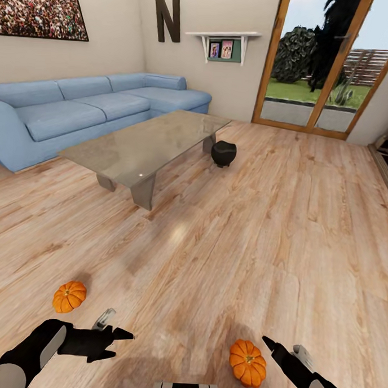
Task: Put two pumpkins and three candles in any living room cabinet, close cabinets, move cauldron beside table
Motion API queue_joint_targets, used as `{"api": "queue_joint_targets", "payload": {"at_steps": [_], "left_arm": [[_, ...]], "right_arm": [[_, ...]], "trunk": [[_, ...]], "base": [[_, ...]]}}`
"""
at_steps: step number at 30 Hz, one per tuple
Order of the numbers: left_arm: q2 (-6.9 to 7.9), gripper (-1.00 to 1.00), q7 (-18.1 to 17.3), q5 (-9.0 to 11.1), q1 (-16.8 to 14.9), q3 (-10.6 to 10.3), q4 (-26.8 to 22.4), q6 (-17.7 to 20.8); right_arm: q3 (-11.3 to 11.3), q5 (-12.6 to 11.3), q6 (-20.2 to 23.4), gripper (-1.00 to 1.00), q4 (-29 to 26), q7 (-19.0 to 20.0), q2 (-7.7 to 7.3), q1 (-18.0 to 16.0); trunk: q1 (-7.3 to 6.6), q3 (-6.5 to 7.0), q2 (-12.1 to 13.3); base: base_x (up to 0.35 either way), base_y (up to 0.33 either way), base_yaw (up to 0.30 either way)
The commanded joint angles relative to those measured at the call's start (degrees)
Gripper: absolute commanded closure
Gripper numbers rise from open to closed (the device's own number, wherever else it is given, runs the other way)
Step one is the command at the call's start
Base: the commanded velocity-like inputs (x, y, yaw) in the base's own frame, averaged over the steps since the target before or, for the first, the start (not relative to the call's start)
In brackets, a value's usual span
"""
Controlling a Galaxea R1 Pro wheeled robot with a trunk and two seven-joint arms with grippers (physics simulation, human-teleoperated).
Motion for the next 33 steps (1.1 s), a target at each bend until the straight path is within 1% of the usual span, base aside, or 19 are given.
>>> {"api": "queue_joint_targets", "payload": {"at_steps": [1,3,5,8,12,14,16,21,27,28,30,31,32,33], "left_arm": [[0.33,-1.0,-0.33,0.21,0.0,0.33,-0.01,-0.02],[-0.33,-1.0,-0.18,0.75,-0.02,0.98,-0.04,0.43],[-0.98,-1.0,0.46,0.95,-0.02,1.61,-0.05,0.63],[-1.96,-1.0,1.42,1.08,-0.02,1.74,-0.06,0.72],[-2.06,-1.0,2.71,1.17,-0.03,1.77,-0.06,0.71],[-2.06,-1.0,3.35,1.16,-0.03,1.78,-0.07,0.7],[-2.06,-1.0,3.99,1.13,-0.03,1.78,-0.09,0.69],[-1.84,-1.0,4.0,1.17,-0.03,1.78,-0.1,0.68],[-1.46,-1.0,3.86,1.32,-0.03,1.78,-0.1,0.73],[-1.42,-1.0,3.72,1.37,-0.03,1.78,-0.11,0.91],[-1.38,-1.0,2.73,1.42,-0.03,1.76,-0.11,1.64],[-1.36,-1.0,2.26,1.43,-0.03,1.75,-0.11,1.82],[-0.99,-1.0,0.18,1.41,-0.03,1.72,-0.12,2.21],[-0.53,-1.0,-1.81,1.4,-0.03,1.66,-0.12,2.35]], "right_arm": [[-0.14,0.0,0.33,-1.0,-0.33,0.33,0.16,-0.01],[-0.54,-0.14,-0.33,-1.0,-0.31,-0.33,0.81,-0.09],[-0.77,-0.23,-0.97,-1.0,0.11,-0.98,1.08,-0.11],[-0.95,-0.29,-1.94,-1.0,0.3,-1.94,1.17,-0.12],[-1.03,-0.37,-3.22,-1.0,0.38,-2.37,0.95,-0.13],[-1.06,-0.43,-3.2,-1.0,0.44,-2.36,0.8,-0.13],[-1.08,-0.46,-3.17,-1.0,0.58,-2.18,0.38,-0.13],[-1.15,-0.61,-2.56,-1.0,0.99,-0.62,-1.25,-0.13],[-3.13,-1.31,-0.64,-1.0,2.65,1.3,-3.19,-0.04],[-7.46,-1.35,2.74,-1.0,3.68,12.88,-7.16,-0.01],[-8.76,-1.44,3.1,-1.0,4.46,14.44,-8.18,0.06],[-8.97,-1.46,3.15,-1.0,4.58,14.79,-8.42,0.07],[-9.37,-1.5,3.34,-1.0,4.8,15.96,-8.94,0.1],[-9.53,-1.52,3.69,-1.0,4.88,16.89,-9.15,0.12]], "trunk": [[0.0,0.0,0.0],[0.0,0.0,0.0],[0.0,0.0,0.0],[0.08,-0.67,-0.04],[0.18,-1.55,-0.09],[0.23,-1.99,-0.12],[0.28,-2.44,-0.15],[0.28,-2.44,-0.15],[0.44,-3.77,-0.23],[0.46,-3.99,-0.24],[0.52,-4.43,-0.27],[0.54,-4.65,-0.28],[0.57,-4.87,-0.29],[0.59,-5.1,-0.31]], "base": [[0.0,0.0,0.0],[0.0,0.0,0.0],[0.0,0.0,0.0],[0.0,0.0,0.0],[0.0,0.0,0.0],[0.0,0.0,0.0],[0.0,0.0,0.0],[0.0,0.0,0.0],[0.0,0.0,0.0],[0.0,0.0,0.0],[0.0,0.0,0.0],[0.0,0.0,0.0],[0.0,0.0,0.0],[0.0,0.0,0.0]]}}
